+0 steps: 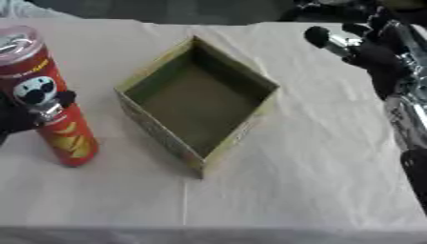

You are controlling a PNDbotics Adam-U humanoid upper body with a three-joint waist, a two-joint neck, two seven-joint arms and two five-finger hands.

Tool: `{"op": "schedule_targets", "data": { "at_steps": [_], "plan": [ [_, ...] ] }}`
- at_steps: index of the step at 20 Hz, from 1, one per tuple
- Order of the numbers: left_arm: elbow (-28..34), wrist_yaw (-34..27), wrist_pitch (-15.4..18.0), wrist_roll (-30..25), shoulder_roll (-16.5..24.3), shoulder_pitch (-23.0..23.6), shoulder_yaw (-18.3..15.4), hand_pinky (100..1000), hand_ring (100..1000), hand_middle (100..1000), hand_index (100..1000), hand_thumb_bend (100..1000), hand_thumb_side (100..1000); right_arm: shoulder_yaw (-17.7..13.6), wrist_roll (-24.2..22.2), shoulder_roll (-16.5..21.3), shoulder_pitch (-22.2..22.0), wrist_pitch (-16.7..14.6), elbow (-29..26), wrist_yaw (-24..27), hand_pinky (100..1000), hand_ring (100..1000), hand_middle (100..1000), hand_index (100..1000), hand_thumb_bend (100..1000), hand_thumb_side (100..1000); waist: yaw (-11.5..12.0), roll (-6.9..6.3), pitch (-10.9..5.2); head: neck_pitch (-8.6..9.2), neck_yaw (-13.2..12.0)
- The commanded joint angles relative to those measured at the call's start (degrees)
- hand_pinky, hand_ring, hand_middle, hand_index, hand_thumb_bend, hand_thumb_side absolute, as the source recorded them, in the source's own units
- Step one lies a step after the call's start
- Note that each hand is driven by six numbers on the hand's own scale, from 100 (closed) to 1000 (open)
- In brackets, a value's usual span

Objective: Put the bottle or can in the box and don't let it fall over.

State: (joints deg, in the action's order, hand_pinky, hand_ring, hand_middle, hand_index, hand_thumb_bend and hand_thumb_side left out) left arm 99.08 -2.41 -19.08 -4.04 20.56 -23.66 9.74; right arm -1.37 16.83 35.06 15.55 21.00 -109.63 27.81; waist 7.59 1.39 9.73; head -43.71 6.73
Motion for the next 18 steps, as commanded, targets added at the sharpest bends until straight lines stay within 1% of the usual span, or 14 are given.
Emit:
{"op": "schedule_targets", "data": {
  "at_steps": [1, 7, 9, 13, 18],
  "plan": [
    [1.89, 0.76, 0.50, 0.45, 1.51, -1.97, -0.07, 552, 560, 509, 405, 100, 100, -0.60, 0.08, 1.33, 0.46, 0.03, -0.61, 0.22, 970, 939, 902, 992, 856, 251, 0.07, -0.16, -1.21, -0.22, 0.23],
    [2.35, -0.35, -0.26, 0.70, 1.71, -5.02, 0.61, 511, 512, 415, 326, 100, 100, -0.68, 0.27, 1.54, 0.33, 0.10, -0.61, 0.27, 970, 939, 900, 990, 865, 259, 0.06, -0.27, -1.37, -0.40, 0.49],
    [2.43, -0.82, -0.54, 0.79, 1.53, -6.35, 0.93, 504, 499, 397, 308, 100, 100, -0.70, 0.32, 1.62, 0.31, 0.13, -0.66, 0.30, 971, 939, 900, 990, 867, 261, 0.04, -0.31, -1.44, -0.40, 0.54],
    [2.51, -1.53, -0.88, 0.91, 1.11, -9.07, 1.55, 504, 490, 385, 295, 100, 100, -0.76, 0.41, 1.82, 0.28, 0.17, -0.76, 0.31, 971, 939, 900, 990, 869, 262, 0.04, -0.45, -1.56, -0.40, 0.79],
    [2.81, -2.26, -0.68, 1.36, 0.17, -13.57, 2.10, 511, 486, 376, 284, 100, 100, -0.83, 0.50, 2.15, 0.33, 0.22, -0.82, 0.32, 972, 941, 901, 991, 873, 266, 0.11, -0.58, -1.70, -0.40, 1.45]
  ]
}}
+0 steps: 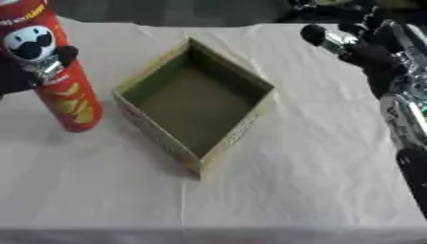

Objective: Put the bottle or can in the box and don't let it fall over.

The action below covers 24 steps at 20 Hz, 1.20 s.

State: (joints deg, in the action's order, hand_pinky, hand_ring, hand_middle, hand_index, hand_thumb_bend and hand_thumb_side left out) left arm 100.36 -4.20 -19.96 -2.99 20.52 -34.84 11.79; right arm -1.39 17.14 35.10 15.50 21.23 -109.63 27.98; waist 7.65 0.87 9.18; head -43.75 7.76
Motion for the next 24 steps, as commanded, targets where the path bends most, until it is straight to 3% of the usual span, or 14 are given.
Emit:
{"op": "schedule_targets", "data": {
  "at_steps": [1, 11, 16, 24],
  "plan": [
    [1.71, -0.49, 0.35, 0.14, -0.03, -3.34, 0.28, 512, 487, 376, 285, 100, 100, -0.82, 0.23, 2.17, 0.37, 0.01, -0.83, 0.15, 972, 941, 901, 991, 874, 266, 0.07, -0.08, -1.16, -0.36, 0.60],
    [0.21, -0.82, -0.18, 0.05, -4.27, -11.46, 1.74, 511, 484, 372, 281, 100, 100, -0.64, 0.16, 2.26, 0.59, 0.15, -0.88, 0.31, 973, 942, 903, 992, 878, 270, -0.25, -0.22, -1.43, -0.36, 0.77],
    [-2.65, 0.23, 0.21, 0.67, -7.82, -14.92, 2.44, 507, 476, 362, 271, 100, 100, -0.28, -0.25, 1.61, 1.42, 0.19, -1.02, 0.58, 971, 939, 903, 992, 878, 270, -1.37, 0.41, -1.11, -0.09, -0.24],
    [-8.97, 3.70, 2.99, 1.24, -11.89, -15.94, 2.89, 503, 472, 347, 254, 100, 100, -0.78, -0.28, 1.26, 2.55, -0.39, -1.60, 0.97, 971, 938, 901, 990, 876, 268, -3.00, 1.55, 0.15, 1.11, -1.03]
  ]
}}
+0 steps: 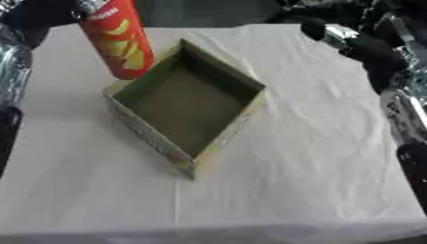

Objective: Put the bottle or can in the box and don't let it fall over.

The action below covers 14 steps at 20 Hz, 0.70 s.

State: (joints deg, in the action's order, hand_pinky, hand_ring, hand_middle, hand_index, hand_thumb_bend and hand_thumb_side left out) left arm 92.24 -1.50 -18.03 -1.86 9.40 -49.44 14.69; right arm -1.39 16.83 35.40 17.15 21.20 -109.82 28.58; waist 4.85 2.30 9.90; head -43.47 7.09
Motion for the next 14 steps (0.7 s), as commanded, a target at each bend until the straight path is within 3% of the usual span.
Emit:
{"op": "schedule_targets", "data": {
  "at_steps": [1, 14],
  "plan": [
    [-1.81, 1.28, 1.49, 0.32, -1.21, -1.24, -0.08, 503, 470, 345, 252, 100, 100, -0.87, 0.06, 0.99, 0.92, -0.42, -1.47, 0.41, 971, 938, 901, 990, 876, 268, -0.34, 0.23, -0.47, 0.93, -0.44],
    [-15.90, 6.89, 9.33, 1.74, -5.22, 0.24, 0.16, 532, 509, 380, 280, 100, 146, -1.64, 0.83, 1.39, 1.22, -0.86, -1.94, 0.97, 971, 936, 899, 988, 873, 266, -1.01, 0.61, 0.00, 0.89, -0.21]
  ]
}}
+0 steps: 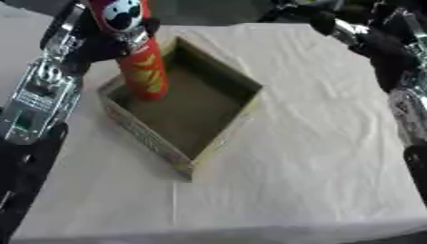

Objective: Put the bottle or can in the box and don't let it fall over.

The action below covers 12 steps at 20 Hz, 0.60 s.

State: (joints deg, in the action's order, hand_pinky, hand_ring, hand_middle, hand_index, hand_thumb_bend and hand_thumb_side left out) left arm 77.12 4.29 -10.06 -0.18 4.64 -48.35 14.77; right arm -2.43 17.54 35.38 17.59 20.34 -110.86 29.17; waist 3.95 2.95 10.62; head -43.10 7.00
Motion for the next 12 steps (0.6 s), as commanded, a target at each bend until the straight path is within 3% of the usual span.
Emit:
{"op": "schedule_targets", "data": {
  "at_steps": [1, 2, 5, 6, 7, 9, 10, 12],
  "plan": [
    [-1.42, 1.31, 1.76, -0.04, -0.56, -0.76, 0.14, 544, 540, 405, 297, 100, 131, -0.56, 0.09, 1.40, 0.86, 0.01, -0.90, 0.41, 971, 936, 899, 988, 873, 265, -0.10, -0.11, -0.74, 0.56, -0.27],
    [-1.95, 1.49, 2.11, -0.08, -0.64, -0.71, 0.16, 544, 540, 405, 297, 100, 131, -0.53, 0.07, 1.40, 0.93, 0.02, -0.89, 0.45, 971, 936, 899, 988, 873, 265, -0.10, -0.16, -0.75, 0.57, -0.36],
    [-3.48, 2.00, 2.29, -0.26, -0.68, -0.38, 0.34, 606, 726, 561, 447, 100, 100, -0.57, 0.11, 1.43, 0.97, 0.00, -0.89, 0.56, 970, 935, 899, 988, 872, 265, -0.07, -0.27, -0.83, 0.51, -0.51],
    [-3.93, 2.21, 2.16, -0.46, -0.68, -0.27, 0.41, 637, 801, 643, 505, 159, 100, -0.59, 0.14, 1.44, 0.94, -0.01, -0.89, 0.60, 970, 935, 899, 988, 872, 264, -0.05, -0.30, -0.87, 0.47, -0.54],
    [-4.32, 2.47, 2.02, -0.71, -0.65, -0.15, 0.47, 667, 868, 720, 579, 319, 144, -0.59, 0.15, 1.45, 0.91, -0.02, -0.90, 0.64, 970, 935, 899, 988, 872, 264, -0.02, -0.34, -0.90, 0.42, -0.55],
    [-4.70, 3.52, 2.08, -1.32, -0.47, -0.05, 0.53, 737, 980, 835, 743, 546, 259, -0.59, 0.16, 1.47, 0.86, -0.03, -0.89, 0.68, 970, 934, 898, 988, 872, 265, 0.06, -0.40, -0.97, 0.34, -0.51],
    [-4.72, 4.42, 2.25, -1.63, -0.34, 0.00, 0.50, 772, 1000, 871, 812, 623, 304, -0.58, 0.17, 1.48, 0.83, -0.04, -0.88, 0.70, 970, 934, 898, 988, 873, 265, 0.11, -0.42, -1.00, 0.32, -0.47],
    [-4.76, 6.59, 2.38, -2.42, -0.03, 0.07, 0.28, 801, 1000, 890, 859, 703, 345, -0.55, 0.15, 1.48, 0.74, -0.02, -0.84, 0.71, 970, 934, 898, 988, 872, 265, 0.21, -0.48, -1.06, 0.25, -0.31]
  ]
}}
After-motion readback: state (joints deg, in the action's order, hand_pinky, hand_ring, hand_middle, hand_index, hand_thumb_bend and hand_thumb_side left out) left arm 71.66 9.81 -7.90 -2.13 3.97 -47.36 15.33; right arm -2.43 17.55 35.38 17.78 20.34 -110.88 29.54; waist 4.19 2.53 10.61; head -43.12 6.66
